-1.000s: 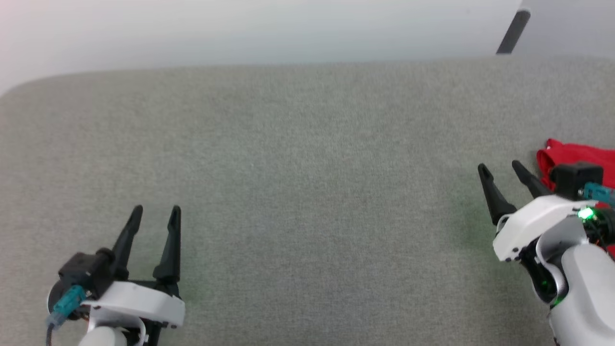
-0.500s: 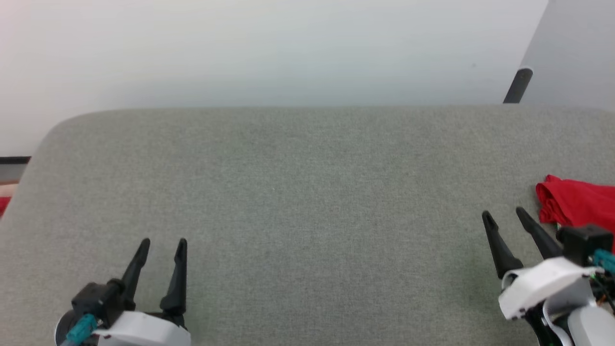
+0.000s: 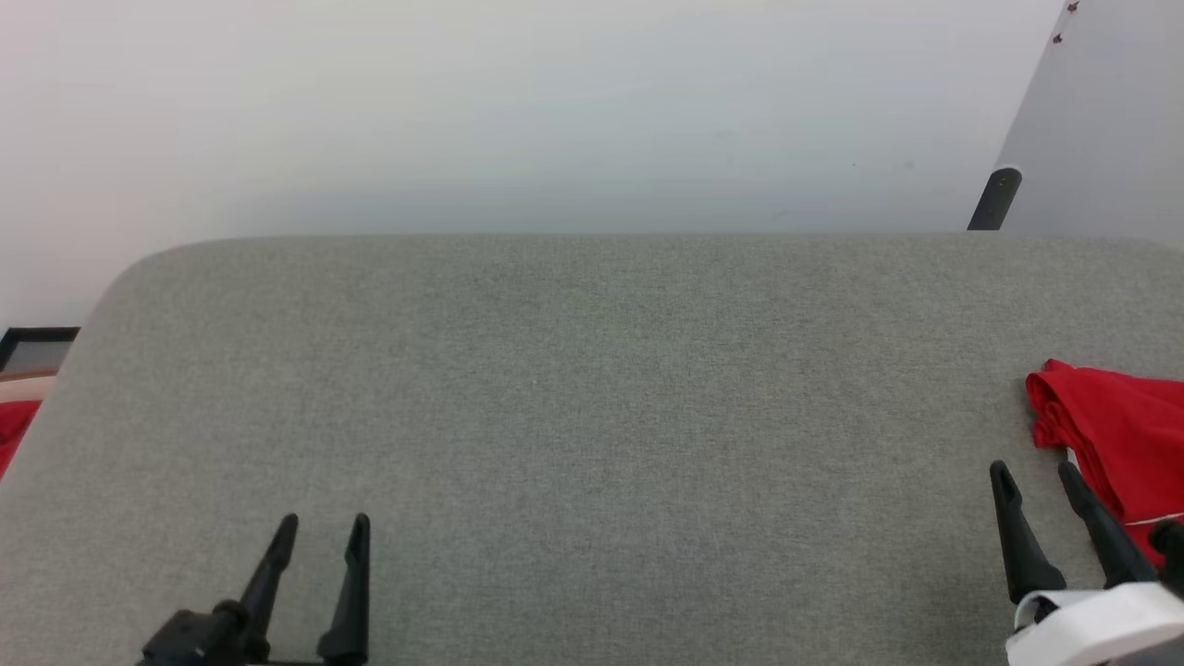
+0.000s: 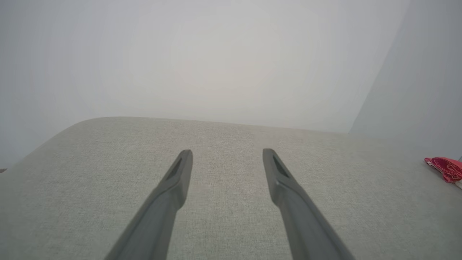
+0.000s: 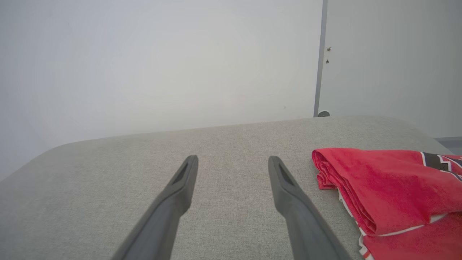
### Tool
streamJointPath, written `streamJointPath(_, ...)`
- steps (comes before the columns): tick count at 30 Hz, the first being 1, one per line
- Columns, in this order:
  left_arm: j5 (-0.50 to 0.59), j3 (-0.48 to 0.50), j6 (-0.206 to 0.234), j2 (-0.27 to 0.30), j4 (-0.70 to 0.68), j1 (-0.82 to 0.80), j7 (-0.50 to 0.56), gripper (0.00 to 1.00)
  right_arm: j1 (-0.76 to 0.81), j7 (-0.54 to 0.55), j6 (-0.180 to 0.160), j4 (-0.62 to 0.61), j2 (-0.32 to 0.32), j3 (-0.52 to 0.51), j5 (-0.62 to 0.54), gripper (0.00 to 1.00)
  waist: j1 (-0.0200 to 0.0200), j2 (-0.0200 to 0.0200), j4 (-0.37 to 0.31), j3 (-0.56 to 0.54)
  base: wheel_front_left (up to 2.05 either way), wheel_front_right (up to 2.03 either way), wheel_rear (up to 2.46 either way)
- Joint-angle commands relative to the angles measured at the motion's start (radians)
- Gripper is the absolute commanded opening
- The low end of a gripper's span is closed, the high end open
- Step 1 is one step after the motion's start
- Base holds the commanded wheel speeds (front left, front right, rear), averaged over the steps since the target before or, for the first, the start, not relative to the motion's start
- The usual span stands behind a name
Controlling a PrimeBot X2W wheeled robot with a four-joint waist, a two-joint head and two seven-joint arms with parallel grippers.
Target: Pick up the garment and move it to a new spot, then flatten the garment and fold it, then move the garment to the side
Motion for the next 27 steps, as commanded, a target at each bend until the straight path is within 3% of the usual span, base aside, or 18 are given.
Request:
streamJointPath(1, 0.004, -0.001, -0.003, -0.004, -0.006, 0.015, 0.001, 1.00, 0.020, 0.001, -0.001, -0.015, 0.009, -0.008, -0.010, 1.00, 0.0000, 0.0000, 0.001, -0.002, 0.00, 0.00, 0.00)
streamJointPath(12, 0.018, 0.014, -0.003, -0.011, -0.054, 0.060, 0.001, 1.00, 0.118, 0.034, -0.001, -0.148, 0.063, -0.052, -0.058, 1.00, 0.0000, 0.0000, -0.005, 0.000, 0.00, 0.00, 0.00)
streamJointPath(27, 0.023, 0.020, -0.003, -0.013, -0.042, 0.041, 0.001, 1.00, 0.115, 0.041, -0.001, -0.159, 0.075, -0.050, -0.054, 1.00, 0.0000, 0.0000, -0.011, -0.001, 0.00, 0.00, 0.00)
